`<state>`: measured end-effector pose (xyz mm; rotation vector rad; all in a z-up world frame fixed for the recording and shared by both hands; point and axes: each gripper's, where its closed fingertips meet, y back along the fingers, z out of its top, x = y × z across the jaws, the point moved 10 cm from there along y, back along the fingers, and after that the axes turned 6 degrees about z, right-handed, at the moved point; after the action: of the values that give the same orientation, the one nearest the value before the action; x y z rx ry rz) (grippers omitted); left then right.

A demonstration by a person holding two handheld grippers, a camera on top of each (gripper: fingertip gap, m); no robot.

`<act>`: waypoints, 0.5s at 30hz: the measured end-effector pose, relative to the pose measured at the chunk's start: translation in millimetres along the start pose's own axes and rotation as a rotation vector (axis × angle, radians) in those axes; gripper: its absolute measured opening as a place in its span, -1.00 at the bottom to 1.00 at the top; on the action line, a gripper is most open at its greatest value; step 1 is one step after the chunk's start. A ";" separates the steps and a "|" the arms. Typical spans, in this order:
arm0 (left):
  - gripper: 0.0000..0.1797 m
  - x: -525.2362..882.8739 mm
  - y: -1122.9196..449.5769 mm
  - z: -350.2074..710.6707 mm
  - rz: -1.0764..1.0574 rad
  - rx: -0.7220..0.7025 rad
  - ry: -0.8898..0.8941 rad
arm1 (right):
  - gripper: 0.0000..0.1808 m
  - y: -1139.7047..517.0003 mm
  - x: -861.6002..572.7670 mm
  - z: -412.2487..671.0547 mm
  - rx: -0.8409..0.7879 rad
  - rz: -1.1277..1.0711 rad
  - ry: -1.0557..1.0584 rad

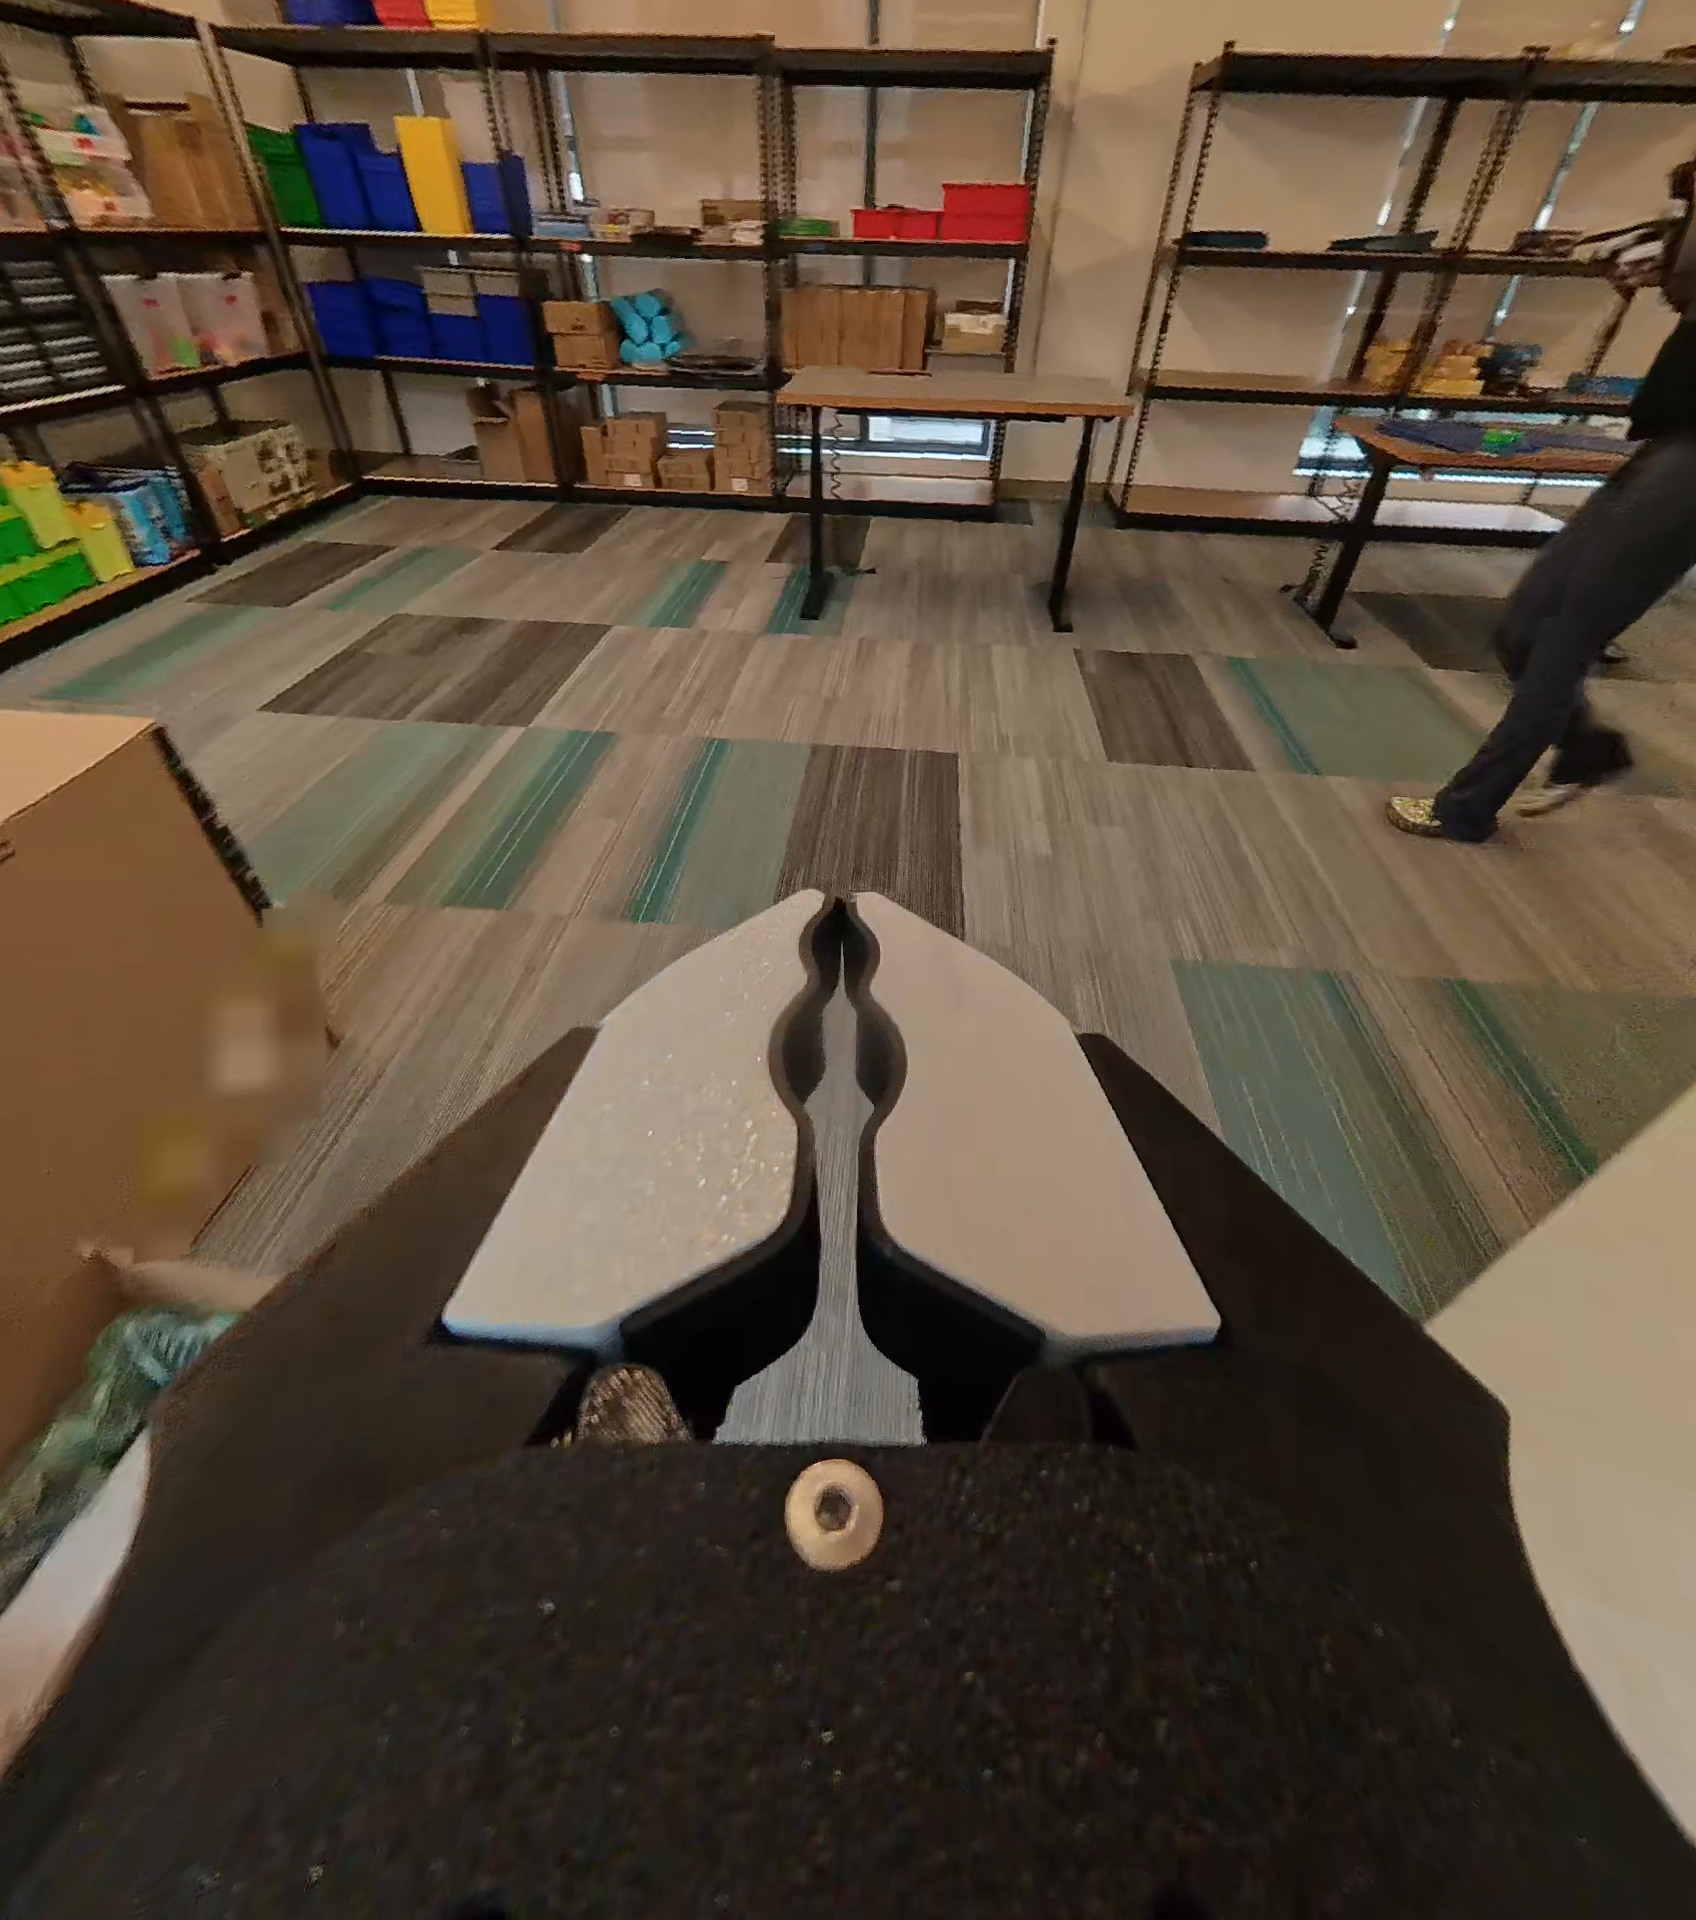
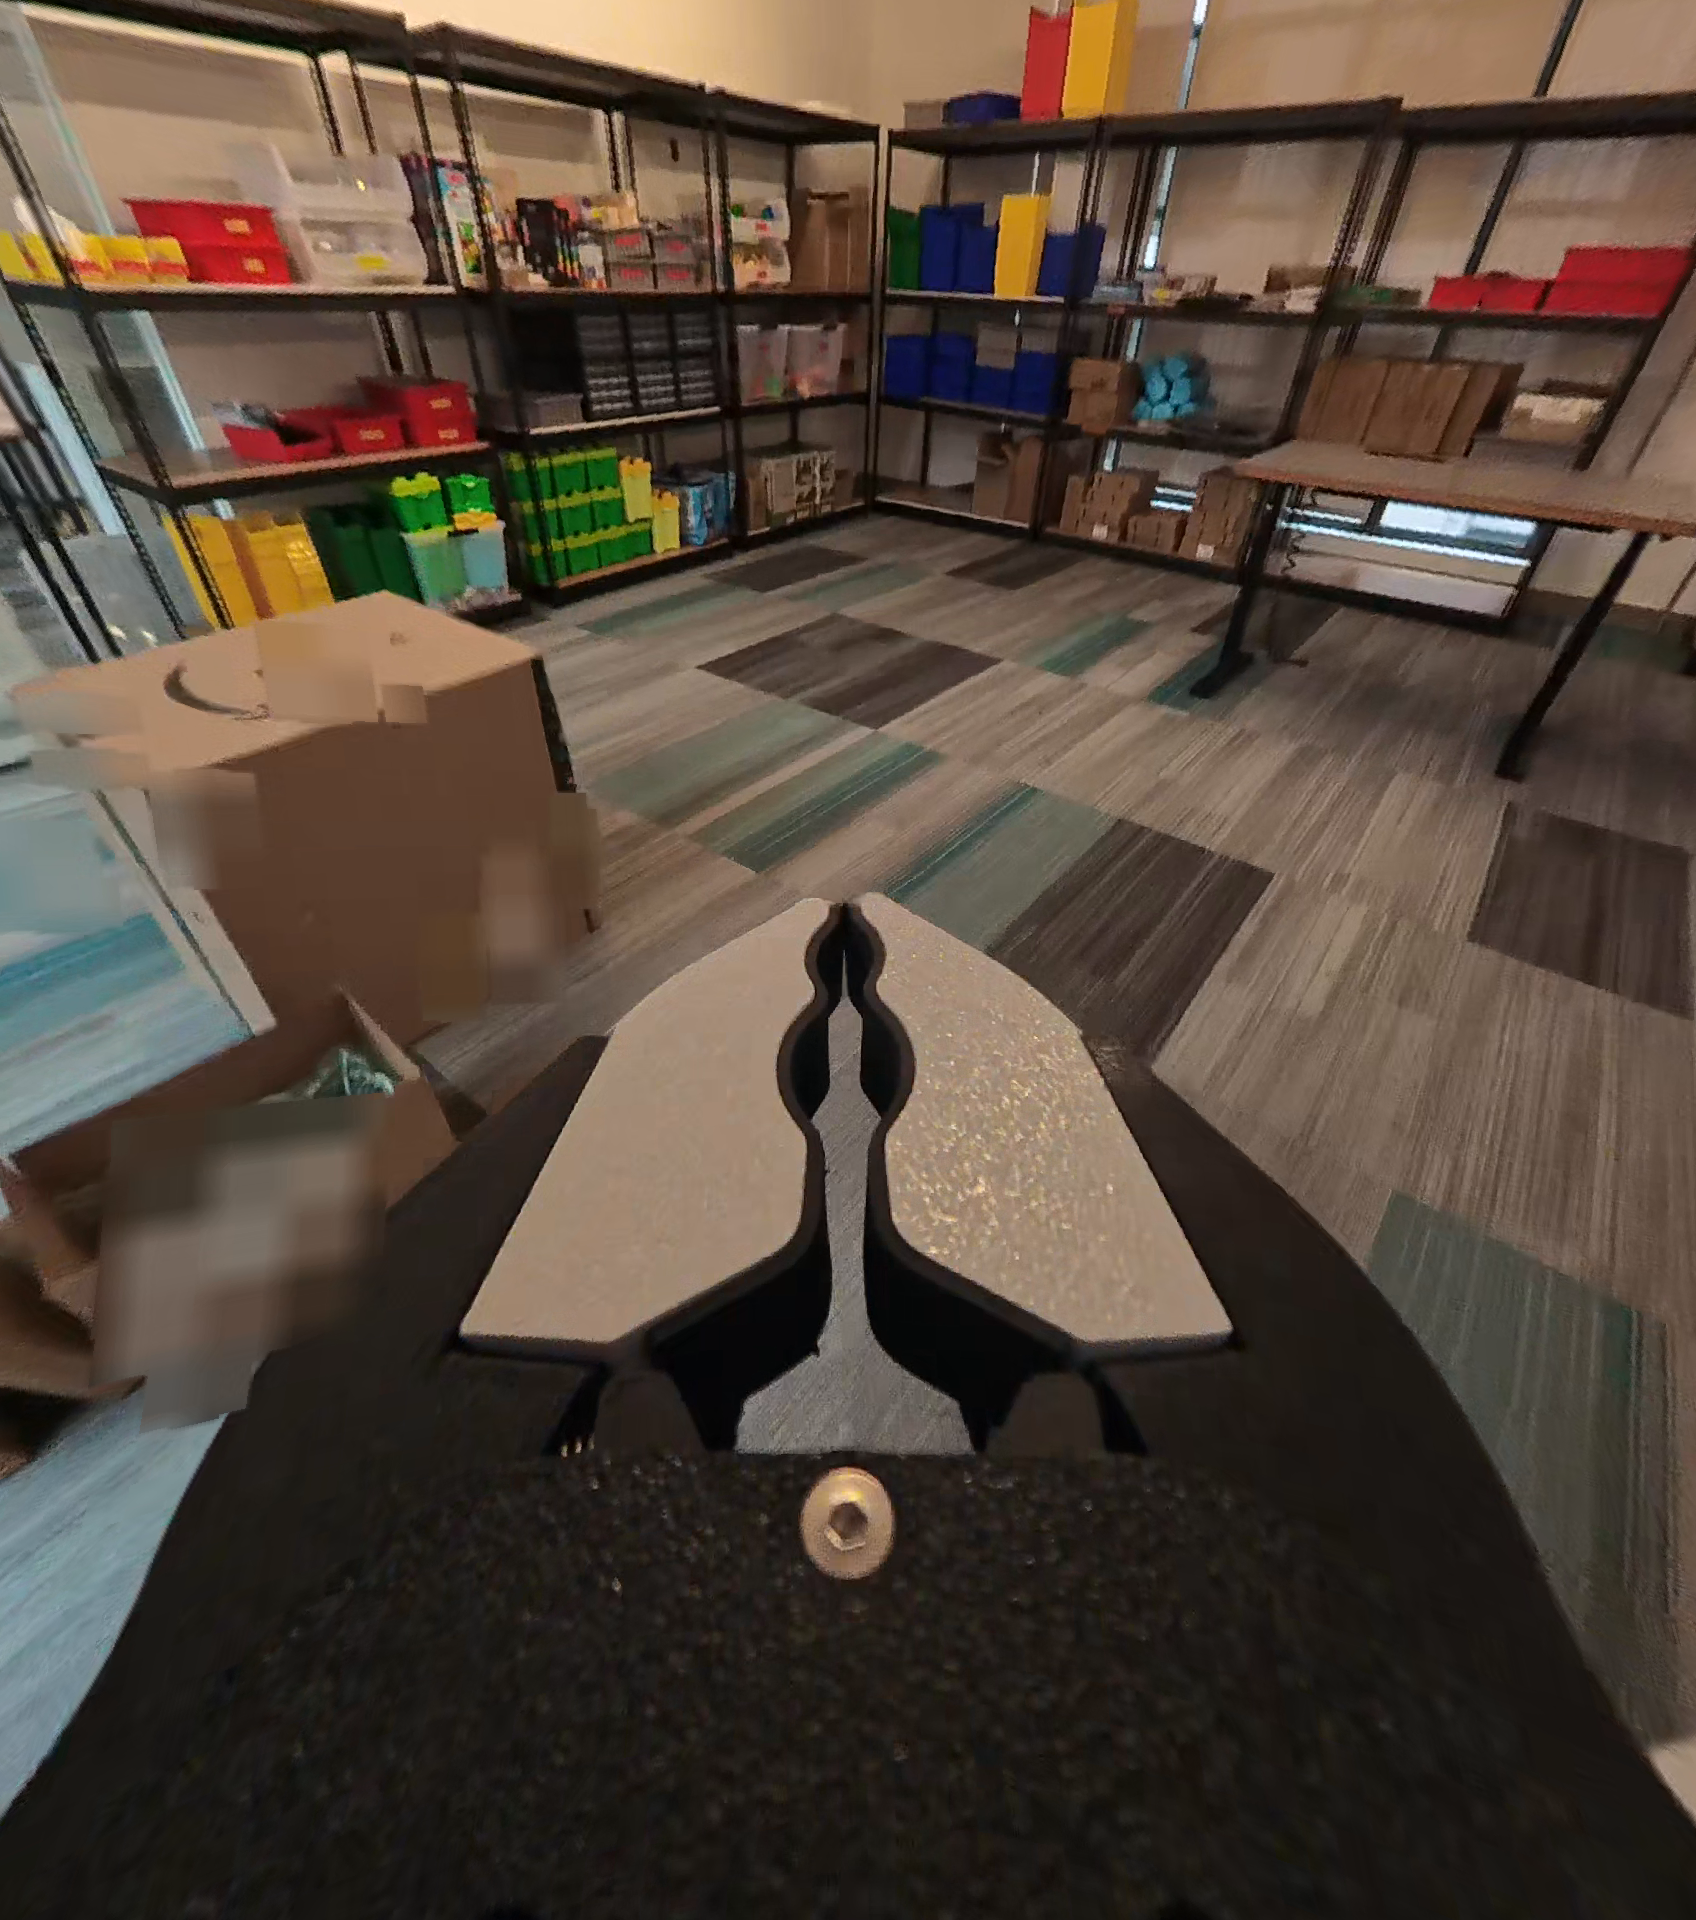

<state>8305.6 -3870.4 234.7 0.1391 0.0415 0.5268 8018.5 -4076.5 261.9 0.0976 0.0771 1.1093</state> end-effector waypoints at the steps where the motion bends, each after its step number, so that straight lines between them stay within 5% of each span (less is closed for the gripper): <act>1: -1.00 8.5 -40.3 20.4 -0.014 -0.018 -0.001 | -1.00 -30.5 -7.6 12.5 -0.017 0.011 -0.005; 8: -1.00 56.6 -287.2 110.2 -0.060 -0.114 -0.022 | -1.00 -250.2 -89.1 35.4 -0.025 -0.004 -0.068; 15: -1.00 114.4 -490.4 89.7 0.057 0.003 0.011 | -1.00 -482.3 -170.0 25.7 0.022 0.057 -0.063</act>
<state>8655.4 -4243.0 252.9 0.1405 0.0492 0.5848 8374.9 -4442.9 233.3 0.1547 0.0306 1.1614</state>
